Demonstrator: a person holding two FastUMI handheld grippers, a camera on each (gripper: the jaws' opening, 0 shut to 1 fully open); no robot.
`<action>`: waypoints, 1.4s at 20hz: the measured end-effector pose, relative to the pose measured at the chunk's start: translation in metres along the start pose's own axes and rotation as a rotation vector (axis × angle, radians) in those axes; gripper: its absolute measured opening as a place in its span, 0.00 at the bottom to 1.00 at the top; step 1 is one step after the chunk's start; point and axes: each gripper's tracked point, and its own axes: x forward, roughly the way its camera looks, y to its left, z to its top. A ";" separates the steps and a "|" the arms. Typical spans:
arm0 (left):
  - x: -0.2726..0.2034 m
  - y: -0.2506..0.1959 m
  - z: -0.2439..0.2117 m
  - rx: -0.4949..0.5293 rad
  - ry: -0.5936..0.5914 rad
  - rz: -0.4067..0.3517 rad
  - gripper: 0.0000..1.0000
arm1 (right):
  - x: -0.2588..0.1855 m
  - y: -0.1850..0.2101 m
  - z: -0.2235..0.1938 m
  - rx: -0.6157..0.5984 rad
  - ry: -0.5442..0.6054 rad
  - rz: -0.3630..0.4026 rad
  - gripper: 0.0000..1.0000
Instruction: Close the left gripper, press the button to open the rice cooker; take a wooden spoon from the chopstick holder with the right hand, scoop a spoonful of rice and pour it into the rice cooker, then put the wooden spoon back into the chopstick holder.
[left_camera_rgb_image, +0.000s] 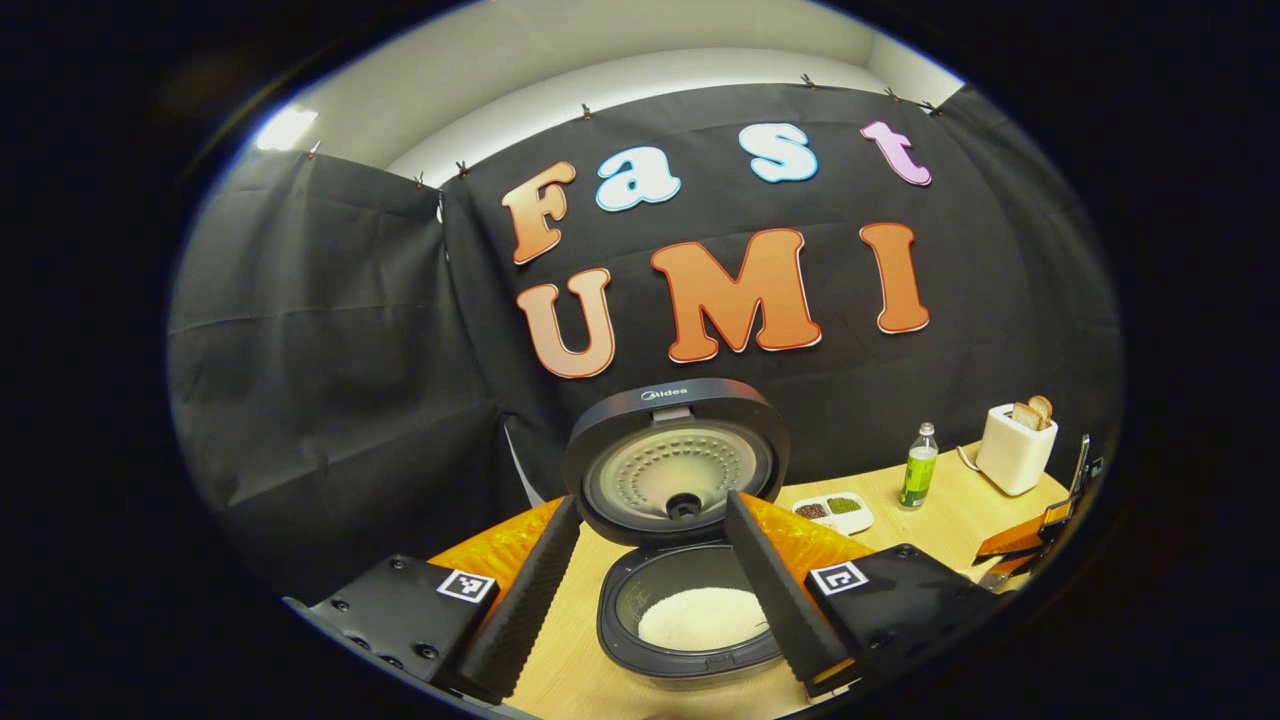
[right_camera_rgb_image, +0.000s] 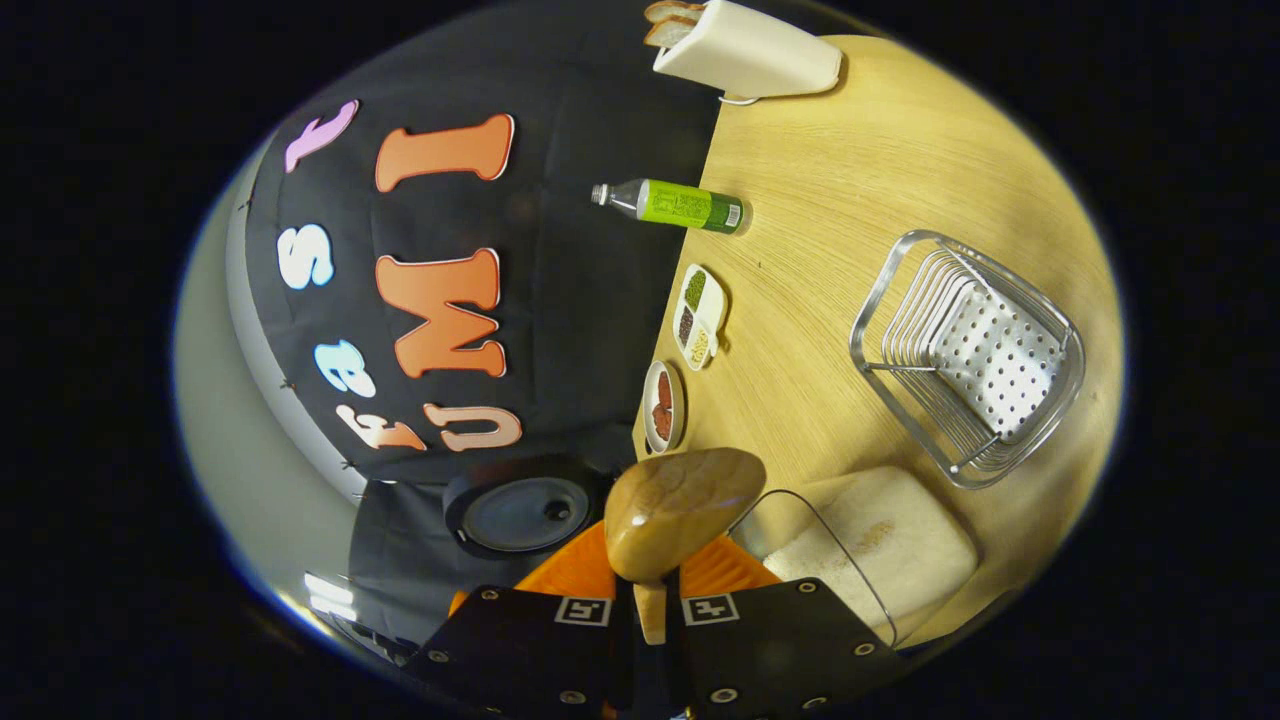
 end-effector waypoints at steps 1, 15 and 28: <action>-0.003 -0.001 -0.001 -0.014 0.000 0.000 0.99 | 0.000 0.002 0.001 0.012 0.011 0.004 0.11; -0.033 0.043 -0.004 -0.024 -0.011 0.151 1.00 | 0.068 0.119 -0.032 0.006 0.156 0.184 0.12; -0.034 0.074 -0.024 -0.008 0.032 0.197 1.00 | 0.151 0.152 -0.066 -0.221 0.147 0.127 0.11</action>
